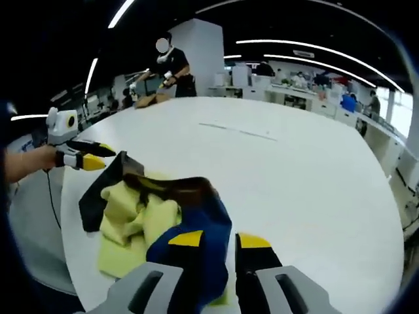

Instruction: Fold the garment on the visible template until the final outline fits inside the template.

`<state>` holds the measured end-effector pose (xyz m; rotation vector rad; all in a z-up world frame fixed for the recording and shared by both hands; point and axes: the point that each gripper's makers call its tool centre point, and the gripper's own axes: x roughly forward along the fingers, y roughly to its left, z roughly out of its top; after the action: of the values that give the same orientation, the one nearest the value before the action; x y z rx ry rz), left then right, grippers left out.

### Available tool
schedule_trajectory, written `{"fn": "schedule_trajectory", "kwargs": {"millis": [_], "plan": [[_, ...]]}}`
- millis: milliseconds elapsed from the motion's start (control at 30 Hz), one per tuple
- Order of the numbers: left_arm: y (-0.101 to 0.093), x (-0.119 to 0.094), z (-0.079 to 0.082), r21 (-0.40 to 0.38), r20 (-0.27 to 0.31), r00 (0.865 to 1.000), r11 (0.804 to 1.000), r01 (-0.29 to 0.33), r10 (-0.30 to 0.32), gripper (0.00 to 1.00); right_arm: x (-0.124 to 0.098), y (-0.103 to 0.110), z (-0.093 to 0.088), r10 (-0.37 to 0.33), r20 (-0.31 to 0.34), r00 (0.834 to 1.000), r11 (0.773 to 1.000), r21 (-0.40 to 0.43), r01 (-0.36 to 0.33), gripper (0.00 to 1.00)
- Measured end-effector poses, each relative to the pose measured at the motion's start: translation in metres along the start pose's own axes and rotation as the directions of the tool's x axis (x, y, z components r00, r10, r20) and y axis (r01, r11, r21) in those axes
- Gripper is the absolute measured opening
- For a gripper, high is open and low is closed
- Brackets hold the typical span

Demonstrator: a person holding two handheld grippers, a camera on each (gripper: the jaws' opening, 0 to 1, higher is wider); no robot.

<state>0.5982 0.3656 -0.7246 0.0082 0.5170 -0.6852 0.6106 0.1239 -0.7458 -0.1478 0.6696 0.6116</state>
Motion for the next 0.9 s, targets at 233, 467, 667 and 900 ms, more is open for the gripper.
{"fn": "schedule_trajectory", "kwargs": {"millis": [233,467,667,900], "plan": [[0.004,0.007,0.0,-0.013,0.008,1.0,1.0,0.017,-0.017,0.2,0.003,0.003,-0.005,-0.008,-0.019,1.0,1.0,-0.024,0.008,0.03],[0.009,0.012,-0.003,-0.038,0.003,1.0,0.999,0.016,-0.016,0.01,0.0,-0.001,-0.005,-0.038,-0.012,0.999,0.999,-0.025,0.037,0.0],[0.01,0.005,0.008,-0.036,0.042,0.999,0.999,-0.006,0.008,0.0,-0.012,-0.001,0.014,-0.036,0.059,0.998,0.999,-0.004,0.037,0.0],[0.01,-0.015,0.045,-0.059,0.155,0.988,0.998,-0.013,0.022,0.0,-0.036,-0.001,0.05,-0.025,0.172,0.985,1.0,0.013,0.023,0.0]]}}
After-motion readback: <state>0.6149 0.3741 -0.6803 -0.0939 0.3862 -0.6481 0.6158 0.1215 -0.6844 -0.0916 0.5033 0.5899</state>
